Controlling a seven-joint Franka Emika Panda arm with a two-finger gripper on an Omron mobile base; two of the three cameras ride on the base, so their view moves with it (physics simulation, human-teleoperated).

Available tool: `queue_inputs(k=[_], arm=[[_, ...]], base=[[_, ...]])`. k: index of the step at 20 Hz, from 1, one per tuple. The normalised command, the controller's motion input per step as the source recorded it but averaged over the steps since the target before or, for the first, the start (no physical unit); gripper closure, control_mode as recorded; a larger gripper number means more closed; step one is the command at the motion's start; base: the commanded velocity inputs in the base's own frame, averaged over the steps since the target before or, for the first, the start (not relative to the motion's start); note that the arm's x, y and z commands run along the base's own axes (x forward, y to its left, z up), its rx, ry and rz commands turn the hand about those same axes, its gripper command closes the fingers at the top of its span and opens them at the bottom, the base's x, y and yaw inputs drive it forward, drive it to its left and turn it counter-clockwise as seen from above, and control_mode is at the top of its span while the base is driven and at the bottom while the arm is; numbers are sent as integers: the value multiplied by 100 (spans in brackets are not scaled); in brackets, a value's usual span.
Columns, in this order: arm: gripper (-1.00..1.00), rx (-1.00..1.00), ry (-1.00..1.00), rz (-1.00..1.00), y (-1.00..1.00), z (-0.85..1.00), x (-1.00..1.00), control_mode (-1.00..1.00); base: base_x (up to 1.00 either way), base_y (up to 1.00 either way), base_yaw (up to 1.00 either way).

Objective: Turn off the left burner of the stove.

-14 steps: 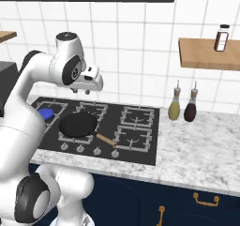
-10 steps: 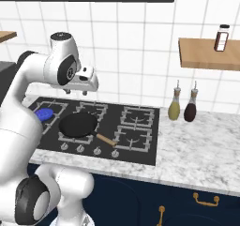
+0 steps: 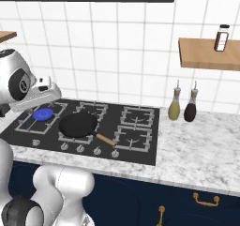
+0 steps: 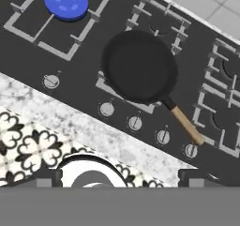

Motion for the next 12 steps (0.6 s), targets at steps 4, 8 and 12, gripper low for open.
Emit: queue_inputs(k=[4,8,12], arm=[[-100,-24,2,40,100,-44,-49,-100],[-100,-8,6,40,100,-43,-19,-100],[-100,0,15,40,70,-49,18,-100]], base=[[0,0,0],[0,0,0],[0,0,0]])
